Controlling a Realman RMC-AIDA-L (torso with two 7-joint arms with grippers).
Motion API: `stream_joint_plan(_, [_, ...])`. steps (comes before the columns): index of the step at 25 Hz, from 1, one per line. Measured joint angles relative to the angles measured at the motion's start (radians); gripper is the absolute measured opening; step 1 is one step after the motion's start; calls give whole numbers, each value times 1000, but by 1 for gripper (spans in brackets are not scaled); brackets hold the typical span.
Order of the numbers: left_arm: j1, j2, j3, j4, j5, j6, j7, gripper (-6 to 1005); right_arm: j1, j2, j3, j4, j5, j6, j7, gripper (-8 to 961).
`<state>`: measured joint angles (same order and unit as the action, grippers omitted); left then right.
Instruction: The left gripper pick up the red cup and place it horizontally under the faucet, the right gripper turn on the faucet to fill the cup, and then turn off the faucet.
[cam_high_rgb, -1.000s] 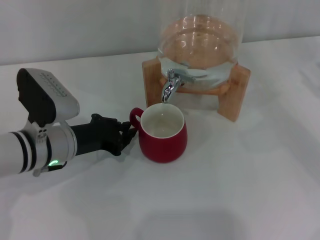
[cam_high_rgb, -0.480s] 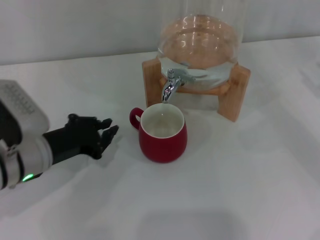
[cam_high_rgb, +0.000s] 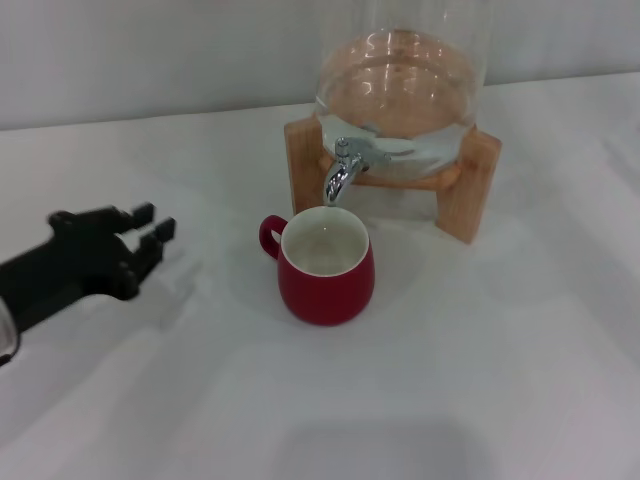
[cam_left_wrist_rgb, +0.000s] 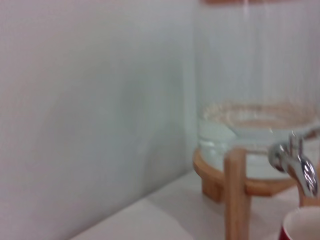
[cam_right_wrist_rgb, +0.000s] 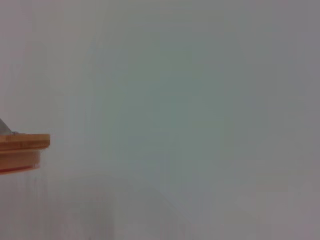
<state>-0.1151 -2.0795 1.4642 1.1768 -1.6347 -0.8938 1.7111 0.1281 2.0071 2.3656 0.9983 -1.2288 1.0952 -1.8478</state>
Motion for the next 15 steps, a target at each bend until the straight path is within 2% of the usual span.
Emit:
stream_joint_plan(7, [8,-1,-185,-76,-114,-141,-18,354,0,-1,0,-1,0,-8,2,632])
stream_joint_plan(15, [6,0,-526,-275,-236,-333,-39,555,-11,-1,0,-3,-3,-8,4,632])
